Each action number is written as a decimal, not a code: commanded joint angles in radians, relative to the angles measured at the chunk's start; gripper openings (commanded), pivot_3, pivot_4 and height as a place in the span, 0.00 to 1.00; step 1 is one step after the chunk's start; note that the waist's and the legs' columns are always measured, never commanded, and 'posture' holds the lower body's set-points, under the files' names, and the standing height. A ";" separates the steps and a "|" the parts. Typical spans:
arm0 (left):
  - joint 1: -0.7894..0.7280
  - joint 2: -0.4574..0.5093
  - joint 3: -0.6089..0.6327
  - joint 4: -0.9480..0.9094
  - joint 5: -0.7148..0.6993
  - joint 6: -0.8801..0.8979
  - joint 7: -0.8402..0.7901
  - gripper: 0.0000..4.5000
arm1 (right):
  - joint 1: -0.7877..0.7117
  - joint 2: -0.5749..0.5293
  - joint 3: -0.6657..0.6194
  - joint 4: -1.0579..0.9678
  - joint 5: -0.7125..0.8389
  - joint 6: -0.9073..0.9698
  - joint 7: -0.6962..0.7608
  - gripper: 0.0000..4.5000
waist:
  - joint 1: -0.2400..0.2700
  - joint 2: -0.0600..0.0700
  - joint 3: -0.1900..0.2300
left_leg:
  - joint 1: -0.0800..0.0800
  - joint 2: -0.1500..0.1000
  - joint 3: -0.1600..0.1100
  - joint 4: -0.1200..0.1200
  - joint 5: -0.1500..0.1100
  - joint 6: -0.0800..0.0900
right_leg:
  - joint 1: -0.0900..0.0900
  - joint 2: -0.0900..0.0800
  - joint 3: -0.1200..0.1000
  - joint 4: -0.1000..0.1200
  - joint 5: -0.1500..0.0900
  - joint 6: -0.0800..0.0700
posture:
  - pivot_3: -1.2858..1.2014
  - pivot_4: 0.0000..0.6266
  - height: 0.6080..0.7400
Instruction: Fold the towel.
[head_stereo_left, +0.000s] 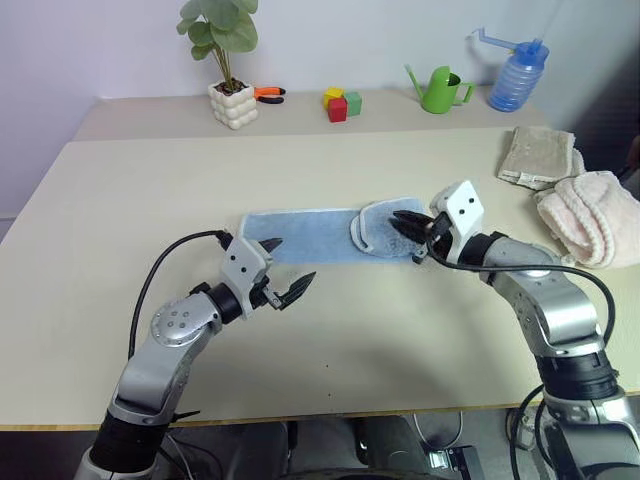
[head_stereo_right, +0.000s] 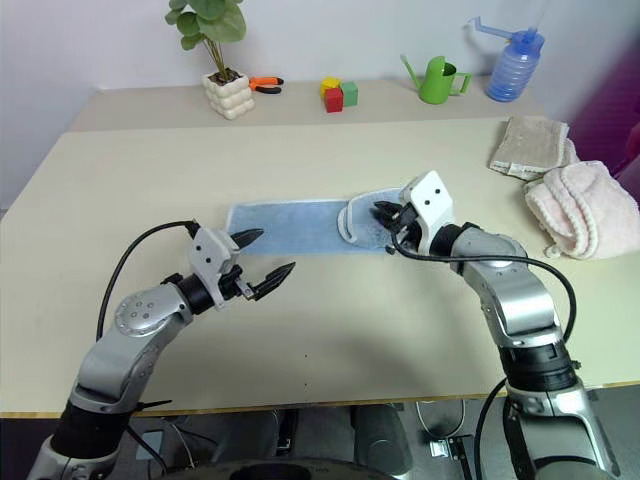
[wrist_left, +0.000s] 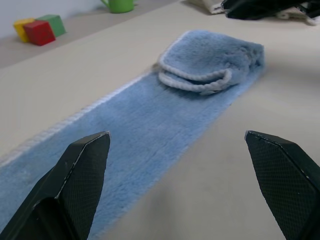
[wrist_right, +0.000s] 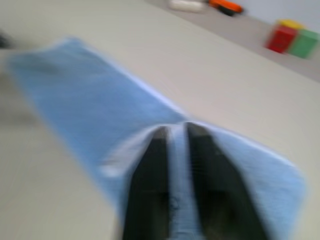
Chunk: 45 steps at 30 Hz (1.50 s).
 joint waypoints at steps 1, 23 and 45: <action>0.032 -0.011 0.022 -0.002 -0.011 0.017 0.024 0.98 | -0.051 0.051 0.039 0.145 -0.079 -0.071 -0.052 0.00 | 0.000 0.000 0.000 | 0.000 0.000 0.000 0.000 0.000 0.000 | 0.000 0.000 0.000 0.000 0.000 0.000 | 0.52 0.24 0.90; 0.131 -0.152 0.300 -0.164 -0.370 0.553 0.275 1.00 | -0.020 0.030 0.073 0.041 -0.113 -0.296 0.137 0.61 | 0.004 0.000 0.000 | 0.000 0.000 -0.001 0.000 0.000 0.000 | 0.000 0.000 0.000 0.000 0.000 0.000 | 0.52 0.24 0.90; -0.216 -0.527 0.678 0.134 -0.689 0.644 0.891 1.00 | 0.063 0.020 0.128 -0.099 -0.155 -0.324 0.171 0.95 | 0.001 -0.002 -0.001 | 0.002 0.000 -0.002 0.000 0.002 -0.004 | 0.002 0.001 -0.001 0.000 0.000 0.000 | 0.52 0.24 0.90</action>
